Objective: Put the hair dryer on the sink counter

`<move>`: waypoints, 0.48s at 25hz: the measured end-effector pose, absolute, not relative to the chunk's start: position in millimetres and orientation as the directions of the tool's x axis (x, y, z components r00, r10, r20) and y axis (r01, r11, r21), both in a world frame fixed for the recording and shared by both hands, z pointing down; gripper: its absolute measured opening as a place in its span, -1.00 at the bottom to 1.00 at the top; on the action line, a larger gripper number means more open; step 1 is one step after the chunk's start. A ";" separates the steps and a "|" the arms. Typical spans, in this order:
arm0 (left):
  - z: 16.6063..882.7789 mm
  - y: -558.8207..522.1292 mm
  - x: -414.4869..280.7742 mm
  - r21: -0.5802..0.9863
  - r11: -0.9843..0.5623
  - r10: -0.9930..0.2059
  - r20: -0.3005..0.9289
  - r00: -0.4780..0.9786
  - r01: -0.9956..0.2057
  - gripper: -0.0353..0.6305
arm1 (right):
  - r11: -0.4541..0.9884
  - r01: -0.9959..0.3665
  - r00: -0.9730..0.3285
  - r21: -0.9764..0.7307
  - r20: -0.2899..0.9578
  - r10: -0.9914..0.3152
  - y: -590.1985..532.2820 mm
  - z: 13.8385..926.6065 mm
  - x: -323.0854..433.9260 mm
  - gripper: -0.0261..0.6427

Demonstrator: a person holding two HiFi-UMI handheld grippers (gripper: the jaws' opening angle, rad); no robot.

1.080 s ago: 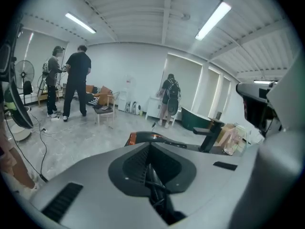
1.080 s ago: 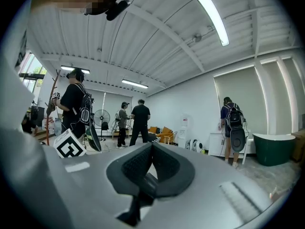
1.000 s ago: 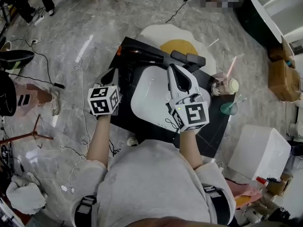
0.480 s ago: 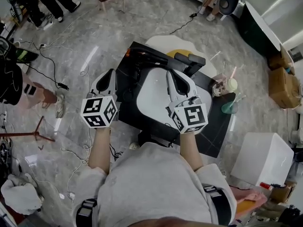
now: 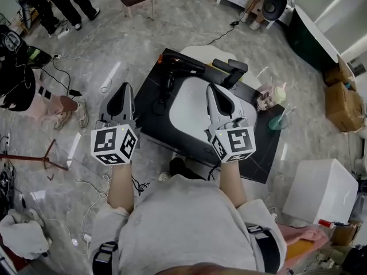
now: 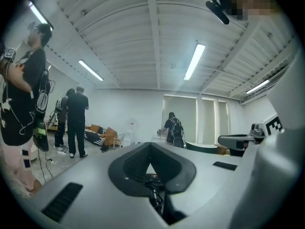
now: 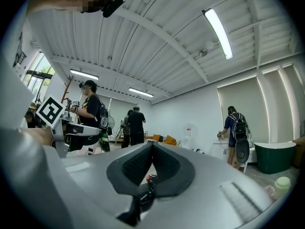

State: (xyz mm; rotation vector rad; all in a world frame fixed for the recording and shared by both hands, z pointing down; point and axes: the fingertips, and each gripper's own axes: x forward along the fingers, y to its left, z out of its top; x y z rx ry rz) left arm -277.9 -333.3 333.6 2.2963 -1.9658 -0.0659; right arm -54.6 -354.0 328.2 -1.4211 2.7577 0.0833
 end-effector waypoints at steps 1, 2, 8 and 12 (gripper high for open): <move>328.8 -327.0 -280.0 0.106 -0.143 -0.989 0.033 0.148 -0.984 -0.87 | 0.577 -0.816 -0.578 0.032 -0.064 -0.814 -349.3 325.9 -53.8 -0.89; 324.3 -320.6 -281.6 0.097 -0.138 -0.990 0.023 0.141 -0.986 -0.87 | 0.574 -0.818 -0.575 0.033 -0.069 -0.815 -344.1 323.5 -52.8 -0.89; 303.0 -282.0 -284.6 0.067 -0.130 -0.991 -0.030 0.128 -0.989 -0.87 | 0.567 -0.823 -0.568 0.046 -0.109 -0.816 -309.5 310.3 -49.6 -0.89; 292.6 -262.5 -286.7 0.047 -0.125 -0.991 -0.059 0.122 -0.991 -0.87 | 0.552 -0.833 -0.553 0.044 -0.133 -0.823 -291.5 303.6 -46.1 -0.89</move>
